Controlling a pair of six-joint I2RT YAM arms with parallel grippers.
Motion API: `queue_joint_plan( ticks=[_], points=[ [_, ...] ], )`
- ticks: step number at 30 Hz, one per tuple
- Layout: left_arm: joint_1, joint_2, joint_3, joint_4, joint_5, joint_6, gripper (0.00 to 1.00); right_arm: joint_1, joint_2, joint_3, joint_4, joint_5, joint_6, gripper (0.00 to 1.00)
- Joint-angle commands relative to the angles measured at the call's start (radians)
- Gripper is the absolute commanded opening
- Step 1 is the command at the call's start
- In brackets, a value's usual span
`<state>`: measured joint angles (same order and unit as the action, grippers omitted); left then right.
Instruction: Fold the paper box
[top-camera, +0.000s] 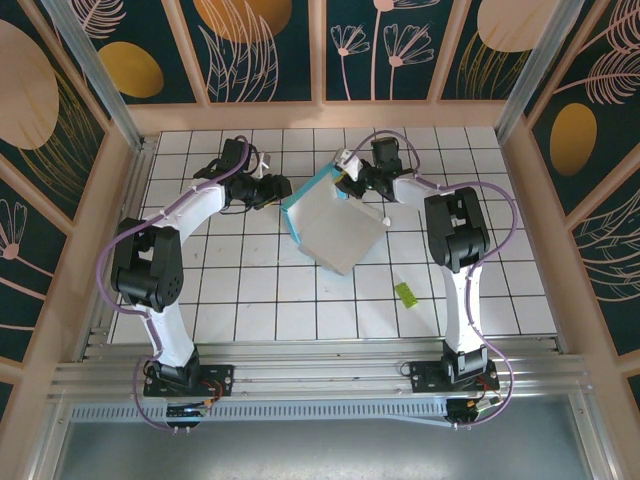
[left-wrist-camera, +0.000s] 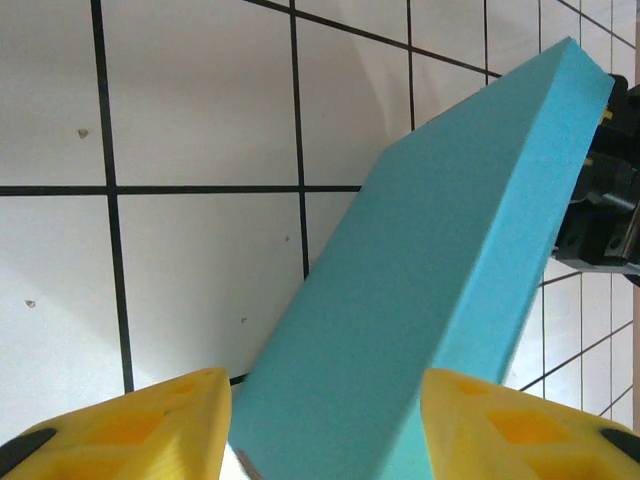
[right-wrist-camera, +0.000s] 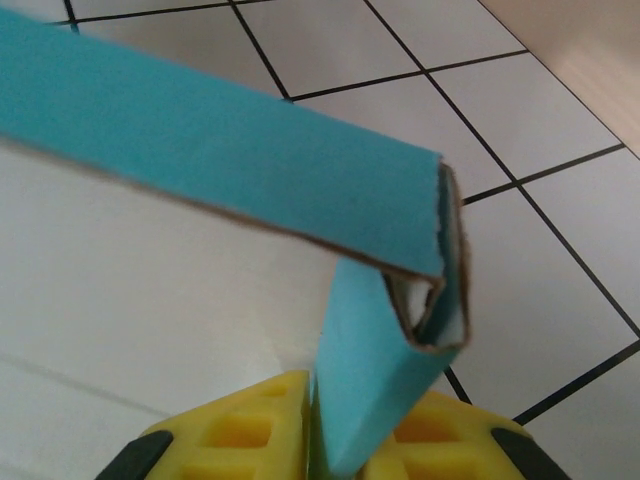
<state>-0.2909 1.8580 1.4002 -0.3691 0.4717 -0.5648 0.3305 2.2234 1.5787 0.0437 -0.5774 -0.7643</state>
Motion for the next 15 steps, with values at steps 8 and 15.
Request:
queue_joint_plan(
  ticks=[8,15],
  points=[
    [-0.006,-0.015,-0.021,0.015,0.025,0.001,0.53,0.036,-0.02,-0.035,-0.037,0.167,0.047,0.06],
    [-0.008,-0.016,-0.024,0.025,0.04,-0.007,0.52,0.064,-0.036,-0.079,0.026,0.237,0.05,0.0]
  ],
)
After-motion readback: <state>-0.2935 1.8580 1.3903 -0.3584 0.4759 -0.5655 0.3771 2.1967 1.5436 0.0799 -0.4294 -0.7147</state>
